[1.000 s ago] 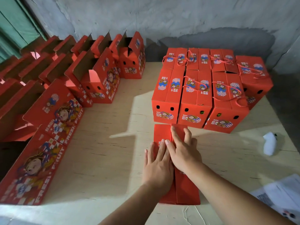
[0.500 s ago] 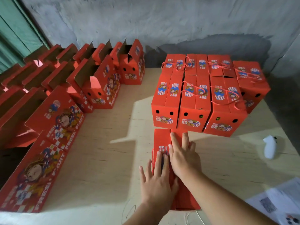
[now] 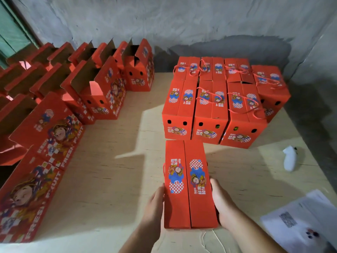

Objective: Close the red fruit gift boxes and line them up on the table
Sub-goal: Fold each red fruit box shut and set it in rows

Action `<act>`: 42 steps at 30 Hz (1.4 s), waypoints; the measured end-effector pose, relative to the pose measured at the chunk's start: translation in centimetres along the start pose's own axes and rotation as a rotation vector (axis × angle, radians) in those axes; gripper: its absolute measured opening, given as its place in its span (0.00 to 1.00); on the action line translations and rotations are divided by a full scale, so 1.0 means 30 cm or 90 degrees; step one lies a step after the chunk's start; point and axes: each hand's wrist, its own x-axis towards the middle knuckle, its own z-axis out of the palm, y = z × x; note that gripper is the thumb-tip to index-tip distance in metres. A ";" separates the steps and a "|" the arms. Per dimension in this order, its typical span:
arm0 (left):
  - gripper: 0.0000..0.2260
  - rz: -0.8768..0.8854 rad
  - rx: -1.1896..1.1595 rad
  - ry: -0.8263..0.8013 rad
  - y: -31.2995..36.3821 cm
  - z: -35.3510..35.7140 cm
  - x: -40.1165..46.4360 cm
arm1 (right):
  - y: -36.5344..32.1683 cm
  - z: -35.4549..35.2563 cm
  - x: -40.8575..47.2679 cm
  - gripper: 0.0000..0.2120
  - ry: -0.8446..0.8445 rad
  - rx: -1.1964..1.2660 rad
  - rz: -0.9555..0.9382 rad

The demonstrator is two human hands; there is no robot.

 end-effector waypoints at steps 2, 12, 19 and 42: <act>0.13 0.078 -0.069 0.032 0.058 0.059 -0.011 | -0.027 0.019 -0.013 0.20 0.032 0.055 -0.065; 0.10 0.378 0.160 0.024 0.328 0.202 -0.190 | -0.231 0.018 -0.208 0.04 -0.262 0.429 -0.167; 0.25 0.442 0.619 -0.006 0.432 0.247 -0.305 | -0.231 0.141 -0.323 0.27 -0.233 -0.039 -0.413; 0.27 0.231 0.280 -0.151 0.093 0.096 -0.057 | -0.420 0.131 -0.424 0.21 -0.115 -0.114 -0.561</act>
